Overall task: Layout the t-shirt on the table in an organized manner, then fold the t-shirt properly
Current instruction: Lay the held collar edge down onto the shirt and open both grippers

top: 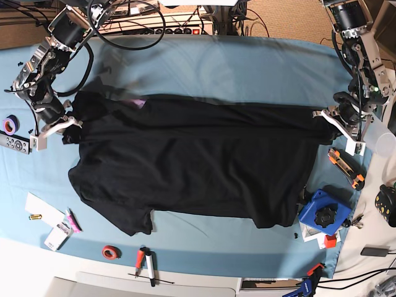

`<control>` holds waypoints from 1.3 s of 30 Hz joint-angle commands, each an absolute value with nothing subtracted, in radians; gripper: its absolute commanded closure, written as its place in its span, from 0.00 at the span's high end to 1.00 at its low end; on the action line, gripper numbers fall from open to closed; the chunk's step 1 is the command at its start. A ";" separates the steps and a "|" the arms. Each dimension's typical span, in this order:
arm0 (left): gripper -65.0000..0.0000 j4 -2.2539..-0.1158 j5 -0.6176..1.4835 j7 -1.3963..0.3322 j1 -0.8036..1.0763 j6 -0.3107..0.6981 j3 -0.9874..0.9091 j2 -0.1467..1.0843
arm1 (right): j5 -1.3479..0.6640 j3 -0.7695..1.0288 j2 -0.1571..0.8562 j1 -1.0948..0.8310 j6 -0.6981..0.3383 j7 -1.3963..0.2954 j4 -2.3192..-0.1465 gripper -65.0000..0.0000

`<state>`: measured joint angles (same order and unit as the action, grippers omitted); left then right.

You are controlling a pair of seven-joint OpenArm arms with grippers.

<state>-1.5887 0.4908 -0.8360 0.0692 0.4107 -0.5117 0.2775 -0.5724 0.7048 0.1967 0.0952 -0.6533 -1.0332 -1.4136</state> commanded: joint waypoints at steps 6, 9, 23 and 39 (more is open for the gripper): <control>0.00 -1.598 0.494 -0.807 0.050 0.402 -0.519 0.296 | -0.536 0.708 0.219 0.160 -0.650 -0.967 -1.431 0.00; 0.00 -1.598 0.494 -0.807 0.049 0.401 -0.519 0.296 | -0.527 0.708 0.220 0.163 -0.650 -0.965 -1.431 0.00; 0.36 -1.601 0.607 -0.793 0.035 0.461 -0.520 0.297 | -0.617 0.709 0.273 0.191 -0.649 -0.968 -1.433 0.30; 0.36 -1.822 0.607 -0.844 0.030 0.461 -0.522 0.297 | -0.795 0.819 0.366 0.412 -0.651 -1.087 -1.433 0.30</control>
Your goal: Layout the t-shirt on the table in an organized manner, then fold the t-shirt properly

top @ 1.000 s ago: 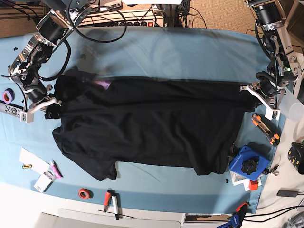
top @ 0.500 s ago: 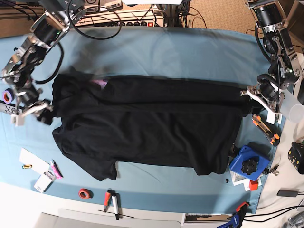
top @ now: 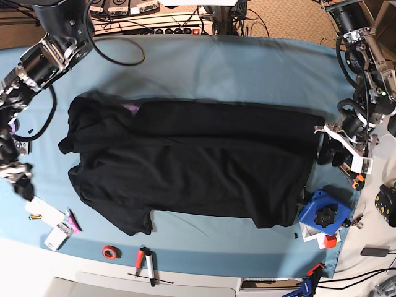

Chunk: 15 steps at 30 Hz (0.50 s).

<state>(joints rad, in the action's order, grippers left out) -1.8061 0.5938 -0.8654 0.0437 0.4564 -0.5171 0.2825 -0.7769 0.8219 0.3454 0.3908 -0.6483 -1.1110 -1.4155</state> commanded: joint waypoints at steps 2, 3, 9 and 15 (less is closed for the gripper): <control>0.36 -1.861 0.607 -0.906 0.031 0.461 -0.523 0.297 | -0.863 0.874 0.366 0.416 -0.659 -1.162 -1.433 0.30; 0.36 -1.882 0.608 -0.943 0.031 0.461 -0.527 0.296 | -0.902 0.900 0.366 0.414 -0.667 -1.212 -1.433 0.30; 0.36 -2.017 0.686 -1.040 0.102 0.443 -0.610 0.296 | -1.086 1.008 0.410 0.323 -0.698 -1.396 -1.433 0.30; 0.36 -2.095 0.734 -1.039 0.236 0.446 -0.798 0.297 | -1.072 1.028 0.454 0.153 -0.698 -1.396 -1.433 0.30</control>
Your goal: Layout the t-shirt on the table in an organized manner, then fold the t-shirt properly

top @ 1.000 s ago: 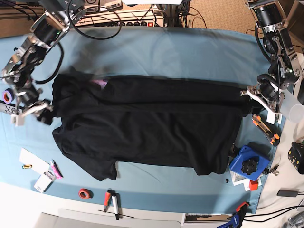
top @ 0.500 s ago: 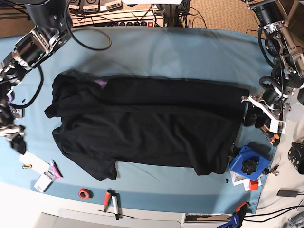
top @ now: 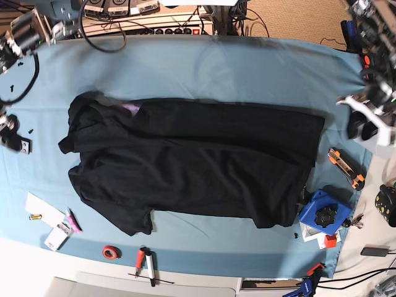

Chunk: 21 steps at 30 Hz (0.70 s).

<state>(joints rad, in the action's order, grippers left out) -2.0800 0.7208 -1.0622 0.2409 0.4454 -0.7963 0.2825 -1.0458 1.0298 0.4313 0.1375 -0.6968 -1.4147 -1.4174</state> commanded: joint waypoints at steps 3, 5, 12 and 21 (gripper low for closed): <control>0.36 -2.095 0.759 -1.040 0.270 0.446 -0.878 0.297 | -1.068 1.012 0.454 0.082 -0.698 -1.396 -1.433 0.32; 0.36 -2.095 0.765 -1.040 0.285 0.446 -0.913 0.297 | -1.069 1.000 0.454 0.048 -0.698 -1.396 -1.433 0.39; 0.36 -2.095 0.764 -1.039 0.304 0.446 -0.934 0.297 | -1.021 0.927 0.409 -0.031 -0.698 -1.396 -1.431 0.43; 0.36 -2.095 0.764 -1.040 0.305 0.446 -0.934 0.296 | -1.001 0.821 0.263 -0.031 -0.698 -1.390 -1.431 0.43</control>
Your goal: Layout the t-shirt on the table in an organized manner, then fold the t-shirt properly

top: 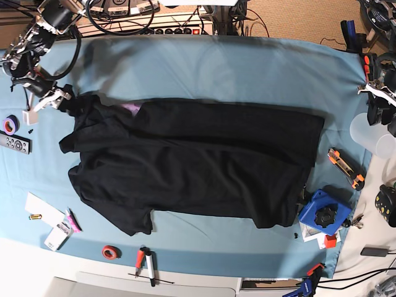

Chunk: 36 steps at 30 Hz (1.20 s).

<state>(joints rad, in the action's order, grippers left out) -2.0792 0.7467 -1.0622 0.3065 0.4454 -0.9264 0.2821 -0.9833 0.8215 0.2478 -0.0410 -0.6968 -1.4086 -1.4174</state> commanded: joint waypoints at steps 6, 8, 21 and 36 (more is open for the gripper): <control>0.36 -2.092 0.805 -1.038 0.305 0.445 -0.913 0.290 | -0.892 0.817 0.224 -0.031 -0.698 -1.332 -1.431 0.43; 0.36 -2.092 0.807 -1.032 0.305 0.445 -0.881 0.273 | -0.892 0.811 0.225 -0.031 -0.698 -1.332 -1.431 0.43; 0.45 -2.082 0.456 -0.892 0.296 0.292 -0.440 0.244 | -0.892 0.810 0.225 -0.031 -0.698 -1.335 -1.431 0.43; 0.46 -1.726 0.476 -0.864 0.156 0.232 -0.415 0.244 | -0.893 0.810 0.227 -0.031 -0.698 -1.335 -1.431 0.43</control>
<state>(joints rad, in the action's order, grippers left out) -1.7096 0.4675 -0.8810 0.1665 0.2287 -0.4126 0.2333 -0.8879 0.8104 0.2108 -0.0387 -0.6971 -1.3357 -1.4174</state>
